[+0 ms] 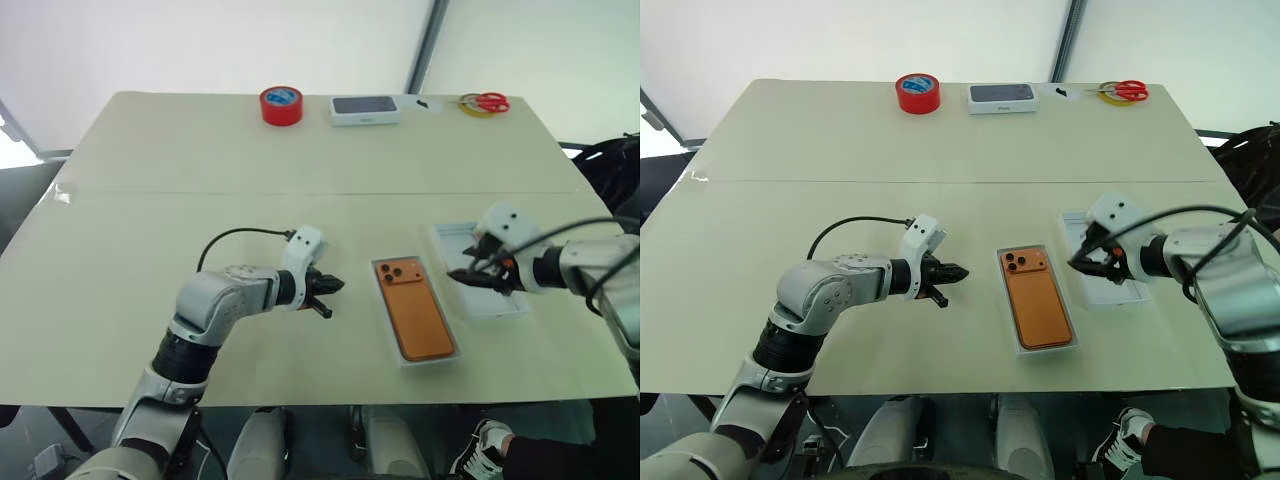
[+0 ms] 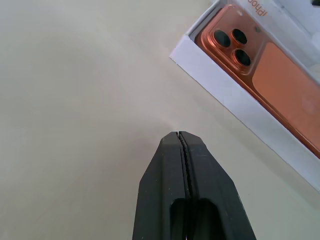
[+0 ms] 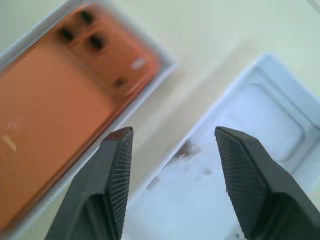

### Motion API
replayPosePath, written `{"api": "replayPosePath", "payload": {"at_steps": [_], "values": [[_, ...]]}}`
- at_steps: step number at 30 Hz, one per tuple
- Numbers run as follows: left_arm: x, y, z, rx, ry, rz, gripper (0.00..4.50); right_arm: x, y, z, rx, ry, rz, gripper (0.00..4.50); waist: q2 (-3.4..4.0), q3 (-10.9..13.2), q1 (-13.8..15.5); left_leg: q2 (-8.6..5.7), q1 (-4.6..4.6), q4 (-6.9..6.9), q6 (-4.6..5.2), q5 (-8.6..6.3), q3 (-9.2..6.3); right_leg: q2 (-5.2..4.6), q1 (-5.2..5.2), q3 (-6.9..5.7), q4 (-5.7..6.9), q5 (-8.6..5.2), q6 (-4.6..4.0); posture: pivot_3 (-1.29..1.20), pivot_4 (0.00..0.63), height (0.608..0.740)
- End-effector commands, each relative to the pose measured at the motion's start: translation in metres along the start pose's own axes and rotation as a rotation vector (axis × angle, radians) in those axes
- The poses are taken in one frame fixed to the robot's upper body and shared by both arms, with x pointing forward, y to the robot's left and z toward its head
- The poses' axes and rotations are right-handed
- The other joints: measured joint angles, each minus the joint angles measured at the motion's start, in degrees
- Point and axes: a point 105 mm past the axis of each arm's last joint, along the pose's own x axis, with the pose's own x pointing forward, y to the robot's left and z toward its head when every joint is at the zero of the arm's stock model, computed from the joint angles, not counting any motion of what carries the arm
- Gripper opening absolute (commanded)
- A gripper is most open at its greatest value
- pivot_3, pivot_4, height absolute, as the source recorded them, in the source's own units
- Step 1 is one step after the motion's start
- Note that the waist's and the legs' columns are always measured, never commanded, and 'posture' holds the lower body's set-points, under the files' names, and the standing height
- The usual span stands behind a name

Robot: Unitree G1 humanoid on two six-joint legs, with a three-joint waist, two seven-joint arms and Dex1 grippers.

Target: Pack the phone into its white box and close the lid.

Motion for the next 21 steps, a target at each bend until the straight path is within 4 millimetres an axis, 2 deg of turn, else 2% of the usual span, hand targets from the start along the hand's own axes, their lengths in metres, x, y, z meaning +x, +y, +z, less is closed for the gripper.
{"api": "replayPosePath", "payload": {"at_steps": [1, 5, 11, 14, 17, 18, 21], "values": [[-0.016, -0.006, 0.019, 0.192, -0.133, -0.022, 0.00, 0.011, -0.010, -0.008, 0.154, 0.070, -0.057, 2.84, 0.03, 0.0, 0.0, 0.00, -0.02, -0.02, 0.00, 0.00, 0.01, -0.01, -0.04, 0.01, 0.00, 0.00, -0.01, 0.00, 0.150, 0.732], [-0.038, -0.019, 0.018, 0.375, -0.185, -0.109, 0.00, 0.023, -0.010, -0.012, 0.228, 0.120, -0.078, 2.84, 0.06, 0.0, 0.0, -0.04, -0.07, -0.04, 0.00, 0.00, 0.07, -0.10, -0.10, 0.02, -0.01, 0.00, -0.03, 0.00, 0.150, 0.732], [-0.061, -0.043, -0.011, 0.519, -0.116, -0.290, 0.00, 0.034, -0.009, -0.015, 0.285, 0.168, -0.100, 2.84, 0.08, 0.0, 0.0, -0.07, -0.06, -0.01, 0.02, -0.01, 0.13, -0.14, -0.10, 0.03, -0.03, 0.02, -0.05, 0.00, 0.150, 0.732], [-0.064, -0.048, -0.015, 0.529, -0.111, -0.323, 0.00, 0.034, -0.008, -0.014, 0.298, 0.176, -0.104, 1.93, 0.08, 0.0, 0.0, -0.05, -0.06, -0.01, 0.02, -0.01, 0.11, -0.12, -0.08, 0.01, -0.02, 0.02, -0.04, 0.00, 0.150, 0.732], [-0.063, -0.049, -0.017, 0.530, -0.109, -0.326, 0.00, 0.033, -0.010, -0.013, 0.309, 0.177, -0.117, 0.41, 0.08, 0.0, -0.1, -0.05, -0.06, -0.01, 0.03, -0.01, 0.10, -0.10, -0.08, 0.01, -0.02, 0.02, -0.02, 0.00, 0.150, 0.732], [-0.063, -0.049, -0.019, 0.530, -0.106, -0.327, 0.00, 0.030, -0.012, -0.012, 0.322, 0.171, -0.126, 0.03, 0.08, 0.0, -0.1, -0.05, -0.06, -0.01, 0.03, -0.01, 0.10, -0.09, -0.08, 0.01, -0.02, 0.02, -0.02, 0.00, 0.150, 0.732], [-0.062, -0.049, -0.021, 0.530, -0.103, -0.328, 0.00, 0.025, -0.015, -0.007, 0.348, 0.150, -0.131, 0.03, 0.08, 0.0, -0.1, -0.05, -0.06, -0.01, 0.03, -0.01, 0.11, -0.08, -0.08, 0.01, 0.00, 0.02, -0.01, 0.00, 0.150, 0.732]]}}
